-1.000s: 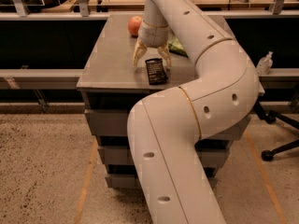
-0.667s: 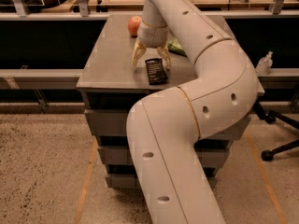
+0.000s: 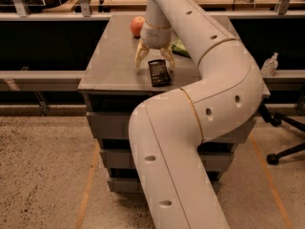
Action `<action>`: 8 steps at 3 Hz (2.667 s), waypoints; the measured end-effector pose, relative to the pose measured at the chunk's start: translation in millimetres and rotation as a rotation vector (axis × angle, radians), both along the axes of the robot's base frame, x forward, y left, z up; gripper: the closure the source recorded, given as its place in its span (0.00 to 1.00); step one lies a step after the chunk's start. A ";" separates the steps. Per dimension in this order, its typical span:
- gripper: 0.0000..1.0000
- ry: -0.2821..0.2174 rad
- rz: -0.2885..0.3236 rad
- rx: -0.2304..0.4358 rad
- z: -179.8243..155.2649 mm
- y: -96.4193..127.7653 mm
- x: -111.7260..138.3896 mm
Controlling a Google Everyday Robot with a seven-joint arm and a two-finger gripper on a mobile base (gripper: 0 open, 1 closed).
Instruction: Move rxbar chocolate near apple
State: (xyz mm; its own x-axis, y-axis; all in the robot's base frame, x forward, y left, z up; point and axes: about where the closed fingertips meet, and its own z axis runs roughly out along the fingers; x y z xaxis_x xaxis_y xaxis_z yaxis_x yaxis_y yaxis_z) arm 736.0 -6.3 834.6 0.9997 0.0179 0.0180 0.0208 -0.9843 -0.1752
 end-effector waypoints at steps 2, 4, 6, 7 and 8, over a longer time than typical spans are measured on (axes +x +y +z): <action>0.45 -0.001 -0.003 -0.003 1.4 -1.0 -0.4; 0.47 -0.001 -0.005 -0.004 3.3 -2.1 -0.9; 0.48 -0.001 -0.007 -0.005 4.7 -3.0 -1.5; 0.51 -0.001 -0.008 -0.005 5.3 -3.2 -1.7; 0.62 -0.002 -0.008 -0.005 5.9 -3.2 -1.8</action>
Offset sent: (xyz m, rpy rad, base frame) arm -0.0323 -0.0231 0.0815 -0.4503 0.3145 -0.1519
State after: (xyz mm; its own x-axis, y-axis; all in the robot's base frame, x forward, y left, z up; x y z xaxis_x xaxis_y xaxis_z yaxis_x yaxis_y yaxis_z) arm 734.2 -9.5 840.5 0.9998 0.0100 0.0195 0.0132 -0.9853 -0.1701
